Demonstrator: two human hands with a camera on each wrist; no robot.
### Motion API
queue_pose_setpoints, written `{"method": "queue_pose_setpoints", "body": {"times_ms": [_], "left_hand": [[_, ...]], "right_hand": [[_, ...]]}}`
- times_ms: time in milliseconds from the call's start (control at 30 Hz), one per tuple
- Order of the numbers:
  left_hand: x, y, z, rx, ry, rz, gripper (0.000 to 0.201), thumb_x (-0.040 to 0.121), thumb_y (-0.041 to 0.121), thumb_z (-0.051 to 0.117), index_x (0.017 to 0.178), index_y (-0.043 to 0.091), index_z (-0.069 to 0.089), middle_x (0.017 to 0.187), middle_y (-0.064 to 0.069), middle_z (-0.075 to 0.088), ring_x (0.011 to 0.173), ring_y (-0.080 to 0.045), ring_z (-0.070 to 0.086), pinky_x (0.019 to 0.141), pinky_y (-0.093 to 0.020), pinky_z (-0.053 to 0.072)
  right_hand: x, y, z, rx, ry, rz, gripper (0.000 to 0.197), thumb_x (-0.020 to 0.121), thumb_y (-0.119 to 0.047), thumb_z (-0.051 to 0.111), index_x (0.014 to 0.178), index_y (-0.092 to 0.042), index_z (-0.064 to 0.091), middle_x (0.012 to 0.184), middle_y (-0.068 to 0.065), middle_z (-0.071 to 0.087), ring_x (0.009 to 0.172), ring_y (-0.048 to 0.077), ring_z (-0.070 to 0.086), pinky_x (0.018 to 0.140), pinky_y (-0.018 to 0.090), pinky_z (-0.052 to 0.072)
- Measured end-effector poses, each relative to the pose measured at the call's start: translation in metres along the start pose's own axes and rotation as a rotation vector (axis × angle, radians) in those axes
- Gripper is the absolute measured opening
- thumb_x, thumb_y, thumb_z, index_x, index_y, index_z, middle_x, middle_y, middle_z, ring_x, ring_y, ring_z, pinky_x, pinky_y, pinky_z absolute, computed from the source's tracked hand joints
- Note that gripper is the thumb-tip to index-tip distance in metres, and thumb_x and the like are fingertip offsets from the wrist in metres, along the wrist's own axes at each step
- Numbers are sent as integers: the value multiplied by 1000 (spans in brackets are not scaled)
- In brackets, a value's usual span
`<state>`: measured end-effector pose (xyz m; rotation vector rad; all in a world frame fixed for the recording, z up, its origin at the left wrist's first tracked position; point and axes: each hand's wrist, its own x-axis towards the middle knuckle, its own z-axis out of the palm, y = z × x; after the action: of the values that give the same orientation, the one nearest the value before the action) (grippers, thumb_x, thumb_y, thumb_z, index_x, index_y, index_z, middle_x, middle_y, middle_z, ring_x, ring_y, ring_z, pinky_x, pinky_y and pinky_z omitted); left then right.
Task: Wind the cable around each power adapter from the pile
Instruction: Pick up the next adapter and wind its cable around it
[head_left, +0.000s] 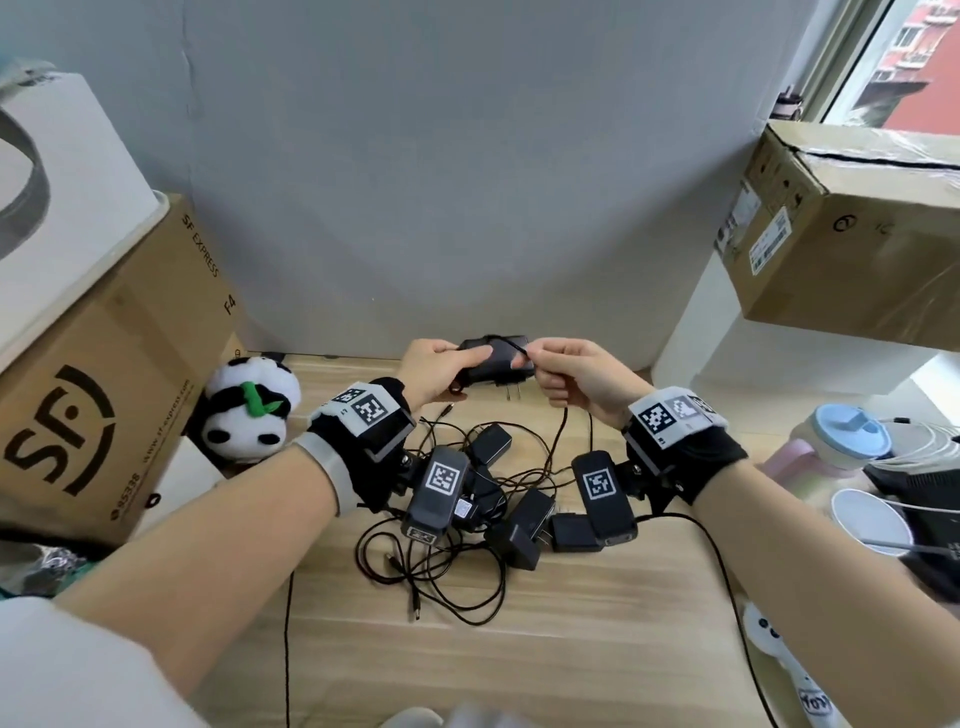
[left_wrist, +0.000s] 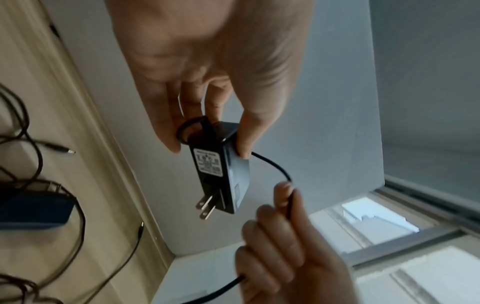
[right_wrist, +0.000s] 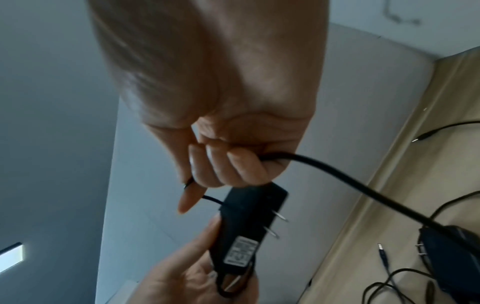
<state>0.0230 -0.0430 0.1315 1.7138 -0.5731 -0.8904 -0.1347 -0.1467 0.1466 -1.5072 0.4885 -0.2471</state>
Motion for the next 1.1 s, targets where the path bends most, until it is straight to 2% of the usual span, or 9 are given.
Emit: {"method": "queue_pose_setpoints", "body": {"times_ms": [100, 267, 367, 533, 667, 767, 867, 967, 1100], "left_hand": [[0, -1, -1, -175, -12, -82, 21, 83, 24, 71, 84, 6, 61, 81, -8, 58, 71, -17, 58, 73, -32, 58], [-4, -7, 0, -372, -3, -161, 26, 82, 23, 71, 94, 4, 59, 91, -12, 50, 80, -21, 51, 64, -31, 60], [-6, -7, -2, -437, -45, -191, 33, 82, 24, 71, 105, 3, 60, 91, -11, 54, 77, -19, 52, 57, -27, 57], [-11, -4, -2, -497, -156, -199, 26, 87, 26, 64, 100, 4, 61, 82, -8, 57, 73, -17, 56, 61, -27, 58], [-19, -1, -4, -427, -263, -209, 24, 89, 32, 61, 88, 8, 62, 72, -3, 54, 66, -14, 51, 56, -22, 53], [-25, 2, -8, -270, -418, -222, 21, 89, 32, 57, 92, 11, 62, 76, -2, 60, 71, -13, 55, 61, -22, 52], [-31, 4, -9, 39, -531, -181, 18, 91, 29, 57, 92, 13, 65, 83, -2, 63, 78, -12, 58, 67, -20, 51], [-30, 5, -7, 227, -480, -98, 29, 88, 31, 63, 100, 4, 68, 87, -5, 63, 76, -12, 58, 66, -18, 50], [-21, -1, -3, 334, -263, 38, 33, 87, 30, 65, 102, 1, 68, 81, -7, 58, 64, -10, 51, 54, -12, 44]], "right_hand": [[-6, 12, -5, -67, -3, 31, 27, 99, -19, 41, 87, -11, 64, 54, -3, 35, 48, 9, 31, 47, 16, 30], [-12, 29, -8, -184, -50, 78, 26, 97, -21, 46, 90, -10, 68, 55, -3, 43, 51, 10, 36, 50, 17, 35], [-13, 33, -7, -242, -49, 86, 26, 97, -23, 48, 90, -12, 70, 54, -4, 43, 51, 10, 36, 52, 17, 35], [-12, 36, -4, -292, -54, 62, 28, 97, -25, 47, 86, -10, 69, 51, -5, 40, 47, 9, 35, 49, 15, 36], [-8, 37, -4, -237, -53, 117, 34, 96, -26, 48, 67, -9, 57, 46, -7, 33, 42, 8, 31, 46, 15, 31], [-3, 38, -11, -154, -59, 180, 36, 97, -17, 44, 62, -9, 47, 44, -8, 31, 40, 6, 27, 43, 15, 25], [4, 31, -12, -173, -13, 228, 28, 91, -27, 54, 69, -9, 56, 49, -5, 37, 42, 6, 31, 46, 17, 25], [7, 20, -5, -303, 81, 199, 31, 92, -33, 55, 68, -14, 60, 49, -7, 33, 43, 7, 30, 41, 16, 25], [4, 15, 5, -413, 210, 26, 33, 99, -26, 43, 75, -11, 60, 53, -2, 31, 44, 9, 28, 39, 17, 23]]}}
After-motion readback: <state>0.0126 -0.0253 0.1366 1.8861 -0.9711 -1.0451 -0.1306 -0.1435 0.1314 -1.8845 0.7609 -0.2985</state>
